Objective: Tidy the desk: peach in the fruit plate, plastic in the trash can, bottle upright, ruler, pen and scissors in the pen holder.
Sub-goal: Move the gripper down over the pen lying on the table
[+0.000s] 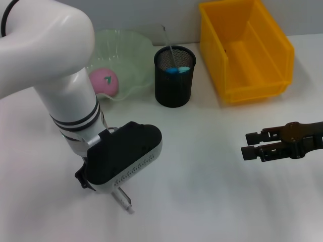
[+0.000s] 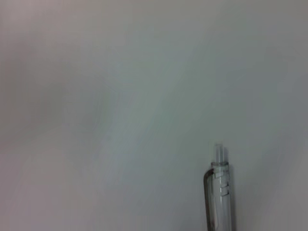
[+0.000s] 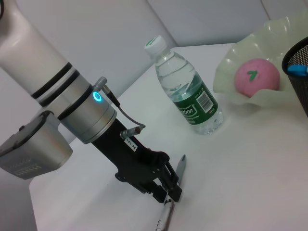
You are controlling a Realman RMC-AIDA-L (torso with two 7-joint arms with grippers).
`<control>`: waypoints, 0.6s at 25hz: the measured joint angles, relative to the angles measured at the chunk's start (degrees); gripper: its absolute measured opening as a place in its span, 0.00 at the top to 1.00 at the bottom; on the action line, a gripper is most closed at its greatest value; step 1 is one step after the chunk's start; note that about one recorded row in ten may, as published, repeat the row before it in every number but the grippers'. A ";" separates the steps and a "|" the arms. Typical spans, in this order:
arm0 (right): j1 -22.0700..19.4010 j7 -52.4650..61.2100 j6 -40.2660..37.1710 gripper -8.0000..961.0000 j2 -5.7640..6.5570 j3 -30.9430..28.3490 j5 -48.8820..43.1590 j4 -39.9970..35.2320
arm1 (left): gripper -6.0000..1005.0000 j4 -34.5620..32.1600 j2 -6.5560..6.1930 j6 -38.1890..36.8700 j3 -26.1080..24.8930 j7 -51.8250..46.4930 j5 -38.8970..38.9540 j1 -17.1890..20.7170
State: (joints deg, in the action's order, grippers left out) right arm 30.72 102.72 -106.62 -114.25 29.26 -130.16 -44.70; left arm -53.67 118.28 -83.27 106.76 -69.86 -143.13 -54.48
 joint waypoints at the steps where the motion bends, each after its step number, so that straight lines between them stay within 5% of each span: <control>1: -0.01 0.00 0.04 0.20 0.00 0.00 0.00 0.00 | 0.68 0.00 0.02 0.01 0.01 -0.01 -0.03 -0.01; 15: -0.32 -0.11 0.18 0.20 0.07 0.00 0.00 0.06 | 0.77 0.14 0.11 0.05 0.07 -0.10 -0.48 -0.12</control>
State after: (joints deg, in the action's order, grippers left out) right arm 30.41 102.60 -106.43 -114.19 29.27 -130.16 -44.64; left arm -53.52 118.39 -83.23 106.83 -69.96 -143.62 -54.60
